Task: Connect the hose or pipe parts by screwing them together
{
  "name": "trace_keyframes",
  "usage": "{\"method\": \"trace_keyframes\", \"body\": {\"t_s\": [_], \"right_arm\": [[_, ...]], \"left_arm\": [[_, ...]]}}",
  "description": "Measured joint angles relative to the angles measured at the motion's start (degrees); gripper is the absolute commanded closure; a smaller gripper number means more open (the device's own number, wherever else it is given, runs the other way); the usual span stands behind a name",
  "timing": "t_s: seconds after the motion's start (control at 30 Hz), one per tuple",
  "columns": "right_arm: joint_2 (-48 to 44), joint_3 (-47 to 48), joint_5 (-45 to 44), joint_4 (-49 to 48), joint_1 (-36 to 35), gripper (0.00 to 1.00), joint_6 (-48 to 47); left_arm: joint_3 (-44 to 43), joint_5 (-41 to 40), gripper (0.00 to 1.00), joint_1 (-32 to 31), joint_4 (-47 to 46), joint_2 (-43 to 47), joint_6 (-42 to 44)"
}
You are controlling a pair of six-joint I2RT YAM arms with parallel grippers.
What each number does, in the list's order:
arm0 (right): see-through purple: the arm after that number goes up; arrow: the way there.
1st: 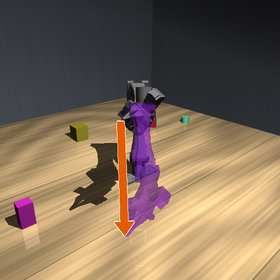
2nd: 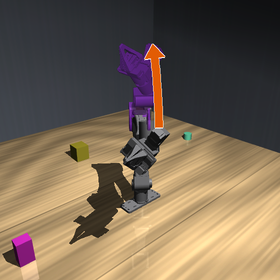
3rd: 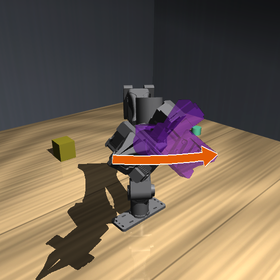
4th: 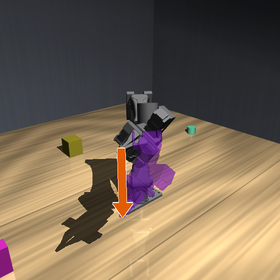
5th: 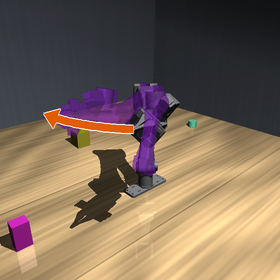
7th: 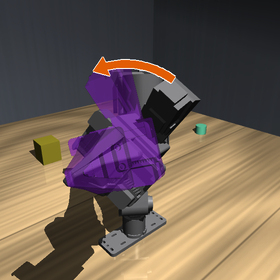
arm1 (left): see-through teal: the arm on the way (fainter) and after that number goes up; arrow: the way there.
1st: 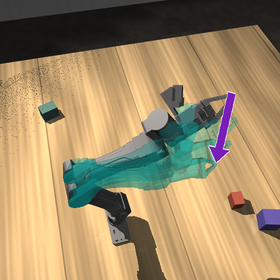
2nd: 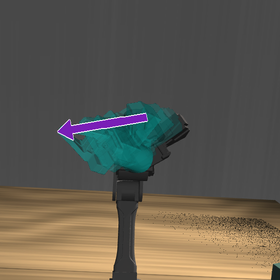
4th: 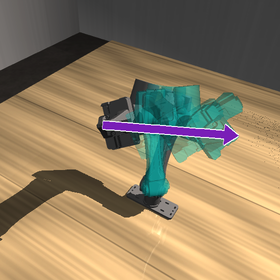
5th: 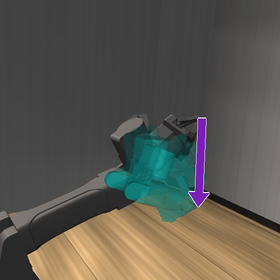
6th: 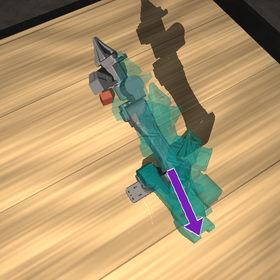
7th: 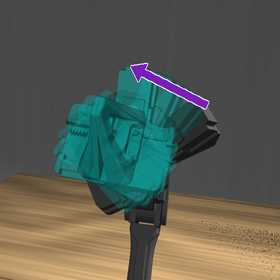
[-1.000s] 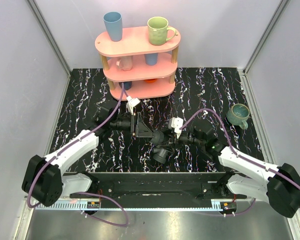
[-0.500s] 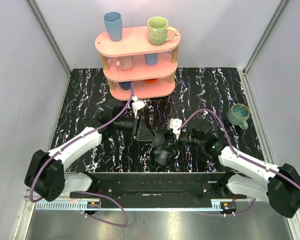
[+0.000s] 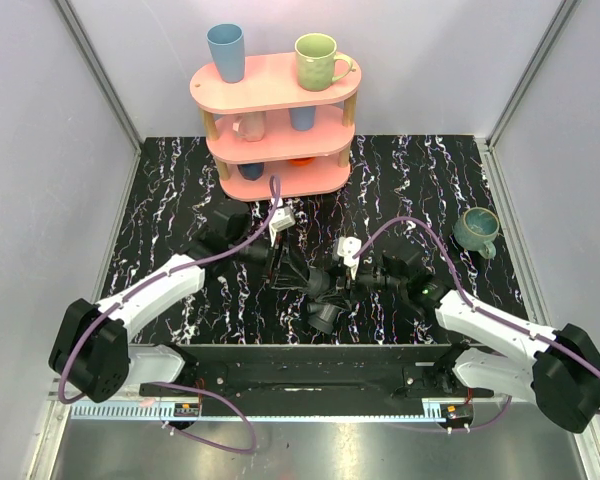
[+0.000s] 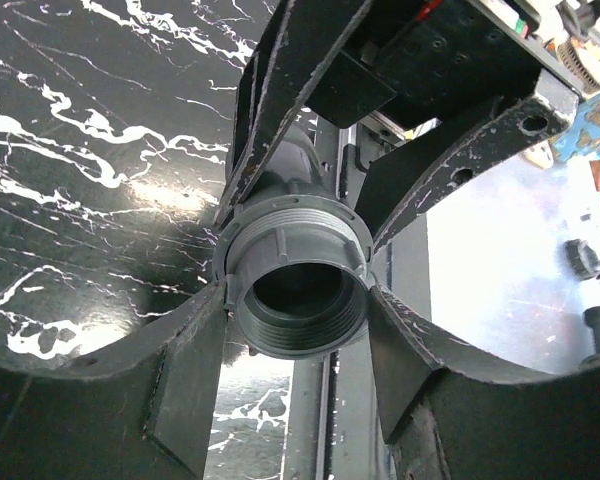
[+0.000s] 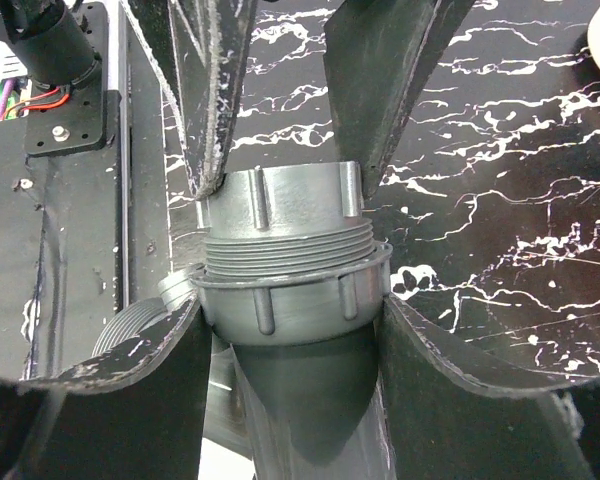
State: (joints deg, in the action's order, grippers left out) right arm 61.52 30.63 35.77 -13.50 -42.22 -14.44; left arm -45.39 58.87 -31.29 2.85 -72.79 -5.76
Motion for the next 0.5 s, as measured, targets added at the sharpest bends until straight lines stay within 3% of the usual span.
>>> {"method": "trace_keyframes", "body": {"t_s": [0.5], "right_arm": [[0.2,0.0,1.8,3.0,0.0,1.0,1.9]], "left_arm": [[1.9,0.4,1.0,-2.5,-0.6,1.5,13.4]]}}
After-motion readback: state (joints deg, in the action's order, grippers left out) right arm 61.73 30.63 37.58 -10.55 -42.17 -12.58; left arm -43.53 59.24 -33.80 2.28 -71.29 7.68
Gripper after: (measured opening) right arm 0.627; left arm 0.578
